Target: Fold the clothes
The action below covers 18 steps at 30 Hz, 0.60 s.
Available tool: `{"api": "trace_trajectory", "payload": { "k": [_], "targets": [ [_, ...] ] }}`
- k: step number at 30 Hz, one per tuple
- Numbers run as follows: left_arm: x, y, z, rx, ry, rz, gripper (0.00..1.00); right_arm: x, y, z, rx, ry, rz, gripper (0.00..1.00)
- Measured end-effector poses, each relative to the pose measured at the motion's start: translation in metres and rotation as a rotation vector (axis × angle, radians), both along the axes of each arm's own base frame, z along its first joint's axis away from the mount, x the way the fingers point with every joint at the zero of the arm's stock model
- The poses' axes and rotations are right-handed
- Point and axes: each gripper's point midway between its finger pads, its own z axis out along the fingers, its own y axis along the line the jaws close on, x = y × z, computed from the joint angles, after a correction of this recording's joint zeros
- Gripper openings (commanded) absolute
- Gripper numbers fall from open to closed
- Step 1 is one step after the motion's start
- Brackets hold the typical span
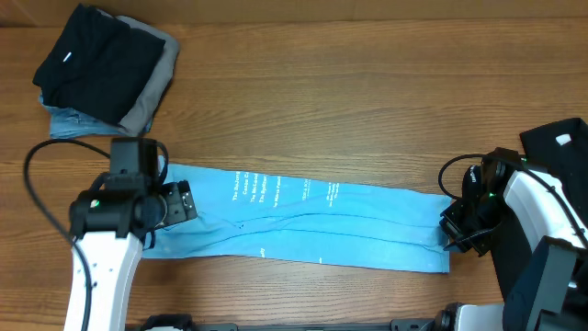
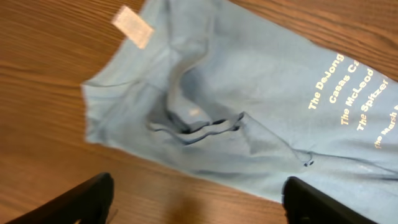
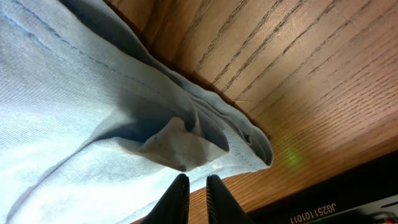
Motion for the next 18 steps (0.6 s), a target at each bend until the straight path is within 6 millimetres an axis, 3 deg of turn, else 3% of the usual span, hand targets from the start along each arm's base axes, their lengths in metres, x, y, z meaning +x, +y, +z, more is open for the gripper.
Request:
{"api": "trace_trajectory", "payload": {
  "k": [9, 14, 16, 18],
  "targets": [
    [0.017, 0.004, -0.062, 0.018, 0.200, 0.004, 0.75, 0.000, 0.000, 0.000, 0.000, 0.000, 0.000, 0.14],
    [0.030, 0.008, -0.104, 0.041, 0.291, 0.006, 0.61, 0.000, 0.000, 0.000, 0.000, 0.000, 0.000, 0.14],
    [0.032, 0.008, -0.119, 0.042, 0.329, 0.007, 0.49, 0.000, 0.000, 0.000, 0.000, 0.001, -0.001, 0.14],
    [0.029, 0.009, -0.128, 0.044, 0.362, 0.011, 0.27, -0.002, 0.000, 0.001, 0.002, 0.007, 0.000, 0.14]
  ]
}}
